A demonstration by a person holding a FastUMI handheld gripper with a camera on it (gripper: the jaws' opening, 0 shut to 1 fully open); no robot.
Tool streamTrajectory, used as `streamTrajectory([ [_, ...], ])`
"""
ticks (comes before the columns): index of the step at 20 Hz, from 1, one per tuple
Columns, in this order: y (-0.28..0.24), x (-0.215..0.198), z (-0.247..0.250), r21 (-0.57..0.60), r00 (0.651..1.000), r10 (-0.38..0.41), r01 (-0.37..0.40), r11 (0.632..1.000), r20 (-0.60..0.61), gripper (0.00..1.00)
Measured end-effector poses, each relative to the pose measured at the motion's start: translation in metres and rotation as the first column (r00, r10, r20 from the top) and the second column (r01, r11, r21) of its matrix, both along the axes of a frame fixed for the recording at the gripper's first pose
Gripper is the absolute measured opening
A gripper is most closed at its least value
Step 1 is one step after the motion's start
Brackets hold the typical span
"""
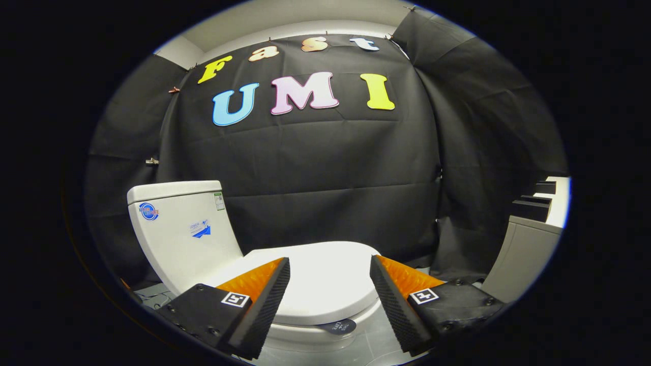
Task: Open the toilet lid.
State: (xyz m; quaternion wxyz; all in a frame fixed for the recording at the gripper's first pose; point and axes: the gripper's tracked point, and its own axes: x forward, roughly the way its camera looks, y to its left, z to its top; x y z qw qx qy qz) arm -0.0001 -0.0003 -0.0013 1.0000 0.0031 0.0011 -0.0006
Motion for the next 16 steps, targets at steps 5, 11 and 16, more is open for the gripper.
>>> streamTrajectory([
  [5, 0.0002, 0.0007, -0.0012, 0.001, 1.0, 0.001, -0.001, 1.0, -0.005, 0.98],
  [11, -0.0017, 0.0, -0.0016, 0.005, 1.0, -0.004, 0.004, 1.0, -0.006, 0.98],
  [16, -0.0016, 0.0002, -0.0023, 0.002, 1.0, -0.004, 0.004, 1.0, -0.007, 0.98],
])
